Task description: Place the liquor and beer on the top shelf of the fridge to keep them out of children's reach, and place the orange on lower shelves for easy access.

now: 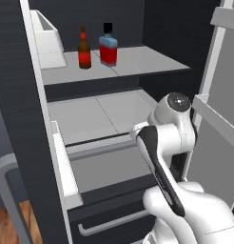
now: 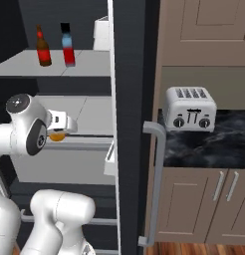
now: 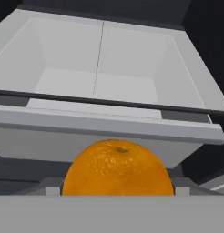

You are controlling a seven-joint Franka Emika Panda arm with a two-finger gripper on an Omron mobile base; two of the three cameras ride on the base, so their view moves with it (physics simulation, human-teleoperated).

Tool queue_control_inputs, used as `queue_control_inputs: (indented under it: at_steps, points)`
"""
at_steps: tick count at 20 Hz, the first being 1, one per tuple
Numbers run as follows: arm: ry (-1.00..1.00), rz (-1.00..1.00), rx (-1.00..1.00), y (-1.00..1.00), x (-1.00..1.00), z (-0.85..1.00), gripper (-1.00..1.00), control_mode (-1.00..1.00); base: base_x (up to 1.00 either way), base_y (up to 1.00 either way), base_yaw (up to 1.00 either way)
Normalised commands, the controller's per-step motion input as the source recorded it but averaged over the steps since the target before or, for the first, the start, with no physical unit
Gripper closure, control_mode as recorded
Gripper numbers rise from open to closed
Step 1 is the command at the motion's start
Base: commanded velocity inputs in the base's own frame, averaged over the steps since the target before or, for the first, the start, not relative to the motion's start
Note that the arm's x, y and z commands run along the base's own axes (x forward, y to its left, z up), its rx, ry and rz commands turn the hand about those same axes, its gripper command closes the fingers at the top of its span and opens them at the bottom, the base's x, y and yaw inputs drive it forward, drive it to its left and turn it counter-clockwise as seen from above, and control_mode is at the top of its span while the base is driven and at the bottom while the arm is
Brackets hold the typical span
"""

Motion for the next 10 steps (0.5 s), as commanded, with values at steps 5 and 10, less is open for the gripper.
queue_control_inputs:
  at_steps: [5, 10]
  points:
    - [-0.16, 0.0, 0.0, 0.05, 0.49, -0.29, 1.0, -1.0, 0.0, 0.0, 0.0]
    - [-0.11, 0.0, 0.0, 0.08, 0.53, -0.29, 1.0, -1.0, 0.0, 0.0, 0.0]
